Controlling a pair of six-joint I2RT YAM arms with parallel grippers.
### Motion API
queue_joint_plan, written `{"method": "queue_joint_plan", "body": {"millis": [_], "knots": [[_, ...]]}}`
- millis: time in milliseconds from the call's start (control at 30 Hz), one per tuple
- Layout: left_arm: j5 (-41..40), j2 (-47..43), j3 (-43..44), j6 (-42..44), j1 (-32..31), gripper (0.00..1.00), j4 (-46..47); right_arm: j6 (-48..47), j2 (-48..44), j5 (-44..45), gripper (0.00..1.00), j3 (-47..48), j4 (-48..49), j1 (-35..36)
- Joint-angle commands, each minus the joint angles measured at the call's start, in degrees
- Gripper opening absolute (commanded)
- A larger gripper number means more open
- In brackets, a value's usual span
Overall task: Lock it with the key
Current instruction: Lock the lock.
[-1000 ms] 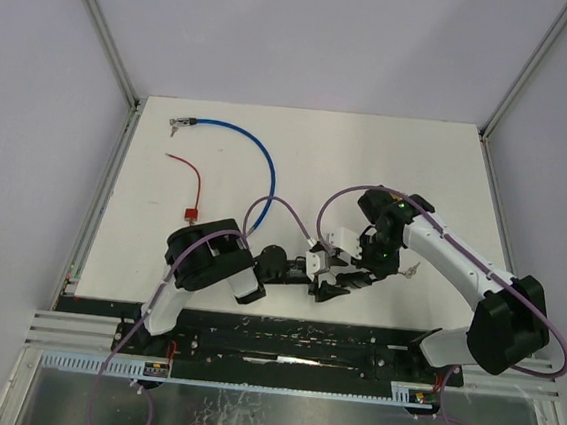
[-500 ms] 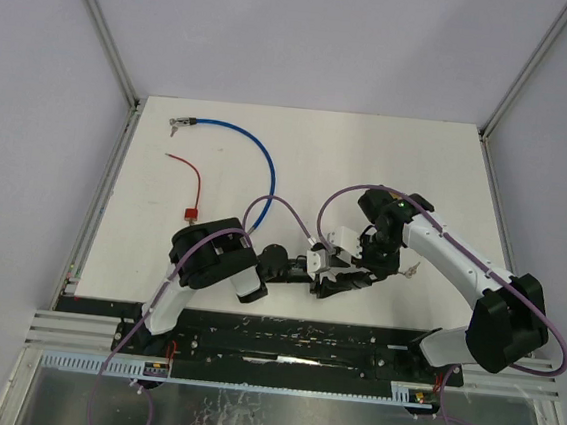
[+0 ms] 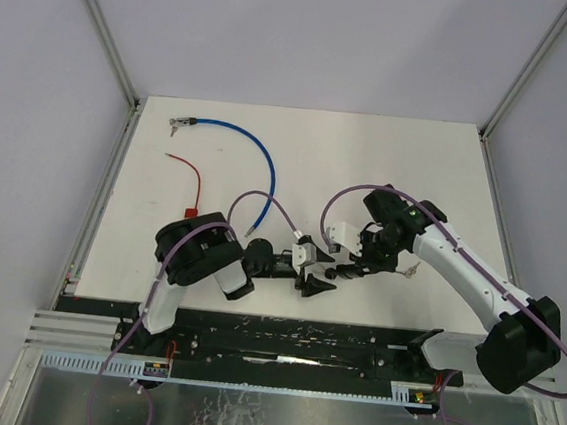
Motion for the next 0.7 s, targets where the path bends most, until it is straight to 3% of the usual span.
{"method": "queue_joint_plan", "body": {"millis": [0,267,467,667], "knots": [[1.55,-2.66,-1.62,-0.45,0.87,0.69,3.42,-1.02,-2.55,-4.02,0.0,-0.3,2.08,0.6],[3.03,-1.2,1.11,-2.95,0.78,0.67,3.29,-1.62,-1.52,-7.28,0.0,-1.55,3.62,0.6],[5.02,2.56,4.42,-5.91,0.46,0.53,3.34,-1.88,-1.6,-9.02,0.0,-1.78,4.35,0.6],[7.95,3.33,5.36,-5.84,0.33,0.33,3.29,-1.9,-1.37,-9.82,0.0,-2.22,5.52,0.62]]}}
